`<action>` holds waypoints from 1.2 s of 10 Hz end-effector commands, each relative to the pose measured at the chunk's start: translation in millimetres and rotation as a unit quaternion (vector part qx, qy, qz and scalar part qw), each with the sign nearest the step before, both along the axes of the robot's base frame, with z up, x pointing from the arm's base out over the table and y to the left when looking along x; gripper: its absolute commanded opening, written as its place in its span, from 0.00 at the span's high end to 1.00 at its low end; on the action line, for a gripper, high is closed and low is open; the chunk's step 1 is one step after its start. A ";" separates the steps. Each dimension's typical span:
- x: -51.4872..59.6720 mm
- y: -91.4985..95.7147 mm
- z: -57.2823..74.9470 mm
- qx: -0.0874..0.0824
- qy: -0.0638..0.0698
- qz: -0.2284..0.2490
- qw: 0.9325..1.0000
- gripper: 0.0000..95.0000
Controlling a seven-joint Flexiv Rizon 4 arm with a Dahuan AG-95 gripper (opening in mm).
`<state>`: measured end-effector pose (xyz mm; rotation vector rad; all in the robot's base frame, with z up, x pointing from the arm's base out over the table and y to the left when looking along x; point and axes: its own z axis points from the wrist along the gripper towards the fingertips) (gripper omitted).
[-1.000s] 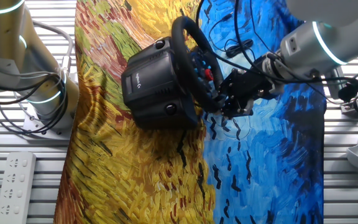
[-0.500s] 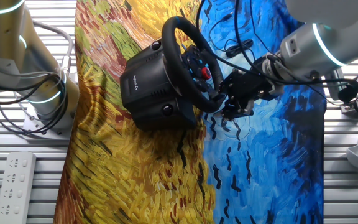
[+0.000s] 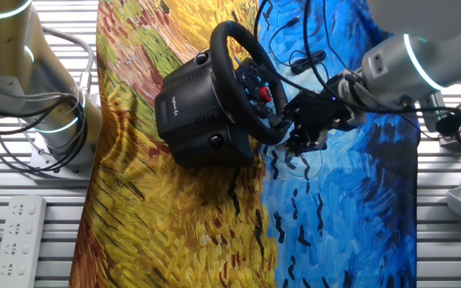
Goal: Rotate the steering wheel 90 degrees clockwise
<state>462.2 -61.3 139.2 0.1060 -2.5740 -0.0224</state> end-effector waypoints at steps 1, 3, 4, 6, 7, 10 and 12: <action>0.9 1.1 4.1 0.013 -0.002 0.007 1.000 0.60; 0.8 1.1 11.0 0.026 -0.009 0.020 0.999 0.60; 0.5 1.1 17.6 0.047 -0.015 0.041 0.998 0.60; -0.8 2.3 35.7 0.125 -0.033 0.091 0.987 0.60; -1.7 3.7 43.8 0.160 -0.036 0.113 0.980 0.60; -9.7 15.9 67.6 0.229 -0.031 0.135 0.964 0.60; -16.6 34.8 81.8 0.237 -0.030 0.154 0.959 0.60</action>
